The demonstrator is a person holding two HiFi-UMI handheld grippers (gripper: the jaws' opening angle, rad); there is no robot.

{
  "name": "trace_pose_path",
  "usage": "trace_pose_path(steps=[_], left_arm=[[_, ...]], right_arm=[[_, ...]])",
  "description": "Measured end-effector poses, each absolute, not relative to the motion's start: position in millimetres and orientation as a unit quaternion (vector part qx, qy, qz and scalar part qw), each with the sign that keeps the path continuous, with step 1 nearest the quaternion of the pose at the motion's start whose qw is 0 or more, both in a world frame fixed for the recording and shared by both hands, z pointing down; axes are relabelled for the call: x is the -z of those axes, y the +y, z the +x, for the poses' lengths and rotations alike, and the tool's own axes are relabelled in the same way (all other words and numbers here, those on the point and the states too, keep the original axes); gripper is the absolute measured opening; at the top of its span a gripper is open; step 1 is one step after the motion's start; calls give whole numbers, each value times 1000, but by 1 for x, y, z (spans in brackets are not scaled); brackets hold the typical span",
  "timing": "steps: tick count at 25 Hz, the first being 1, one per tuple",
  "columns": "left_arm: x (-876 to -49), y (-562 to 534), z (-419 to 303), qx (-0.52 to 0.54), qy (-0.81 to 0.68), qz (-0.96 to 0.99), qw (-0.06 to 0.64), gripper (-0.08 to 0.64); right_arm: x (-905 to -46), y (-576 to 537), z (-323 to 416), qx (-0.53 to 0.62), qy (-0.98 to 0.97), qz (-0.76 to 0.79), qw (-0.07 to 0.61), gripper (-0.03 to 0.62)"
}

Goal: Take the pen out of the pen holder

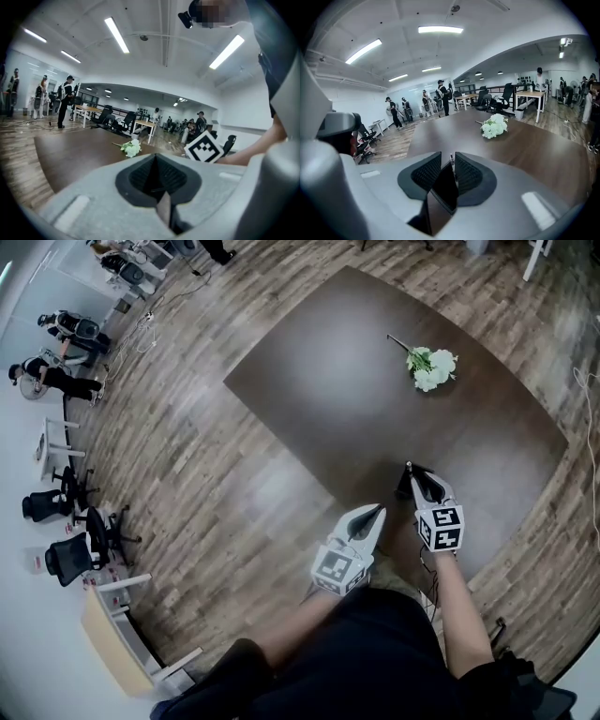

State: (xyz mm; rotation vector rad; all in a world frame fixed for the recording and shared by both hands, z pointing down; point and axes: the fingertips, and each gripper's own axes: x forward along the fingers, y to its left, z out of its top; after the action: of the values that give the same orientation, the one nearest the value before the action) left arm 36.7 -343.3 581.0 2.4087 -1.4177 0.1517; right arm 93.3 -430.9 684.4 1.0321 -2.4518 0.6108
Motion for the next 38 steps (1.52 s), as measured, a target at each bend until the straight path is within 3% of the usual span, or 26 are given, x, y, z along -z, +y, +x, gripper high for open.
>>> trace_pose_path(steps=[13, 24, 31, 38], left_arm=[[-606, -375, -21, -49, -519, 832, 189, 3], [-607, -369, -46, -44, -525, 827, 194, 3], [-594, -357, -70, -28, -532, 824, 196, 3], [-563, -344, -93, -8, -525, 832, 179, 3]], right_arm=[[-735, -472, 43, -209, -873, 353, 263, 110], [-744, -470, 33, -161, -859, 360, 326, 61], [-738, -461, 33, -152, -859, 370, 321, 55], [-689, -441, 47, -149, -858, 409, 273, 54]])
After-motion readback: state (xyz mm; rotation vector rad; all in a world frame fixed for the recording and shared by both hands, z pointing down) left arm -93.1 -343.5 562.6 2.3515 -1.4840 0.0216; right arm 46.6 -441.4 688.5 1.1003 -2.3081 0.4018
